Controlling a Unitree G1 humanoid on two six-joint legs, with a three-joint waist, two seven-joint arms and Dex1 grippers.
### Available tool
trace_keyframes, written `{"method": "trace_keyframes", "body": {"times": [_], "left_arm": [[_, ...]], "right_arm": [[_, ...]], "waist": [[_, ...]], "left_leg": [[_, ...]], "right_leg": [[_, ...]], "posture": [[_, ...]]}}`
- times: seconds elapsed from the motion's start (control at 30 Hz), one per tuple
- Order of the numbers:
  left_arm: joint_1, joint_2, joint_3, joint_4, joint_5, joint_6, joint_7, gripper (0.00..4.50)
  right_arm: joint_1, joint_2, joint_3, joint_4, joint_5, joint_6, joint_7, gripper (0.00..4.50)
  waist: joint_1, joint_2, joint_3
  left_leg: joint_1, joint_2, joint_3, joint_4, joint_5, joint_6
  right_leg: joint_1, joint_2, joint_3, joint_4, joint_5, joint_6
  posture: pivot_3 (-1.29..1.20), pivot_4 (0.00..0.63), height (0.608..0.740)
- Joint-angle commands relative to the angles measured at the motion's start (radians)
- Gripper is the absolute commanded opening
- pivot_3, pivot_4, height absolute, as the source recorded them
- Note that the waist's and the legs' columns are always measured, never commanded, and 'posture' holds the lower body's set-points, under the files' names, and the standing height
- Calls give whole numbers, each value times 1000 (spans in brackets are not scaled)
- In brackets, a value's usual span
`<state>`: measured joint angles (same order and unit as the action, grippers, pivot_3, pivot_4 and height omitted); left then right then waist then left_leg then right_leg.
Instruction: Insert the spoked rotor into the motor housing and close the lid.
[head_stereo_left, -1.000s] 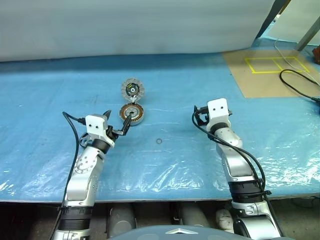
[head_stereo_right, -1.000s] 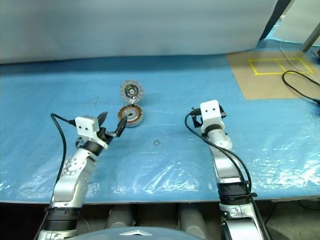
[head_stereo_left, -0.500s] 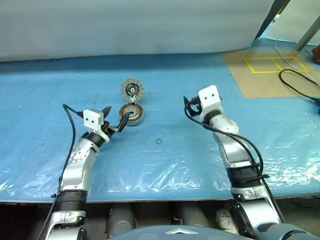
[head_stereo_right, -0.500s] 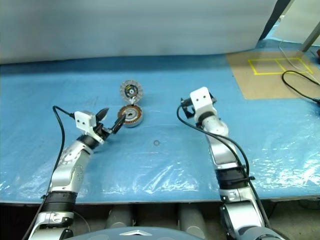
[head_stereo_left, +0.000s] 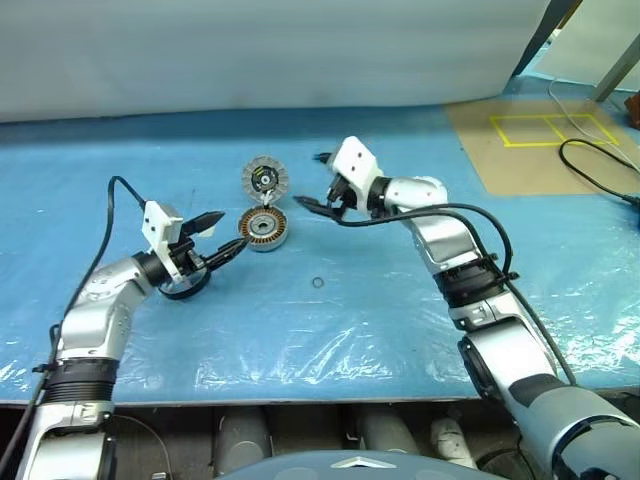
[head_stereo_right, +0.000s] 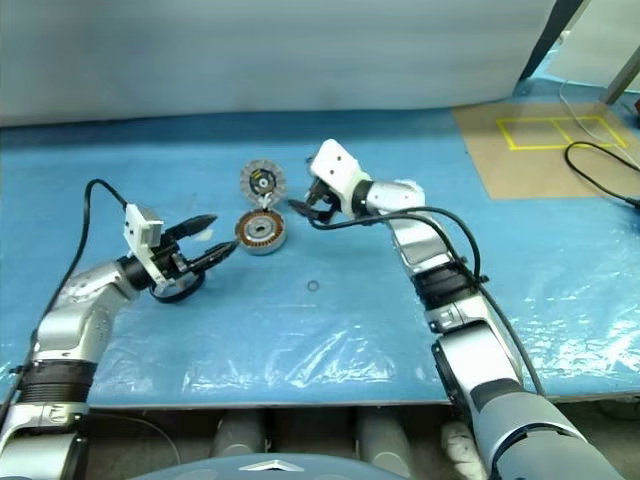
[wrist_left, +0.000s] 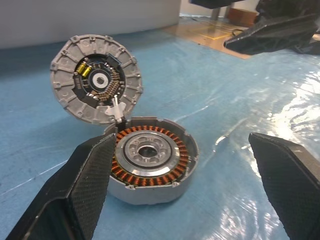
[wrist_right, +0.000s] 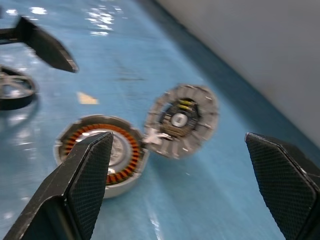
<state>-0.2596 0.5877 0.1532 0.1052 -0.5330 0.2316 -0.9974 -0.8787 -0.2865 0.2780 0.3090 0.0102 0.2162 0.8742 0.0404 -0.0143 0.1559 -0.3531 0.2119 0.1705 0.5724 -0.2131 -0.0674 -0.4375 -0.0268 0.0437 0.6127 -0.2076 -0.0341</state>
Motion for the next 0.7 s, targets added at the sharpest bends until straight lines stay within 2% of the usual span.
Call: {"method": "trace_keyframes", "body": {"times": [0.03, 0.17, 0.3, 0.47, 0.7], "left_arm": [[15, 59, 22, -83, -53, 80, -60, 4500], [34, 91, 30, -142, -76, 147, -56, 4500], [32, 85, 28, -187, -65, 163, -25, 4500], [55, 55, 32, -255, -77, 189, 35, 4500], [145, 48, 43, -348, -93, 219, 69, 4500]], "right_arm": [[-101, 17, 35, 64, 23, -56, 131, 4442], [-236, 35, 145, 231, -52, -94, 289, 4442], [-335, 83, 183, 381, -67, -132, 411, 4442], [-454, 176, 227, 649, -161, -244, 401, 4442], [-571, 297, 231, 939, -285, -296, 261, 4442]], "waist": [[0, 0, 0], [0, 0, 0], [2, 0, 0], [-1, 0, 1], [-3, 2, 1]], "left_leg": [[0, 1, 0, 0, 0, 0], [0, 4, 0, 1, 0, 0], [-1, 11, 0, 3, 0, 0], [-4, 12, 0, 5, 0, 0], [-9, 14, -2, 5, 0, -1]], "right_leg": [[0, 0, -1, 0, -1, -2], [-1, 0, -6, 6, -5, -9], [-1, 1, -13, 10, -9, -15], [-2, 1, -14, 10, -9, -16], [-6, 2, -17, 11, -10, -18]], "posture": [[0, 150, 740], [0, 150, 740], [0, 150, 740], [0, 150, 740], [0, 150, 740]]}}
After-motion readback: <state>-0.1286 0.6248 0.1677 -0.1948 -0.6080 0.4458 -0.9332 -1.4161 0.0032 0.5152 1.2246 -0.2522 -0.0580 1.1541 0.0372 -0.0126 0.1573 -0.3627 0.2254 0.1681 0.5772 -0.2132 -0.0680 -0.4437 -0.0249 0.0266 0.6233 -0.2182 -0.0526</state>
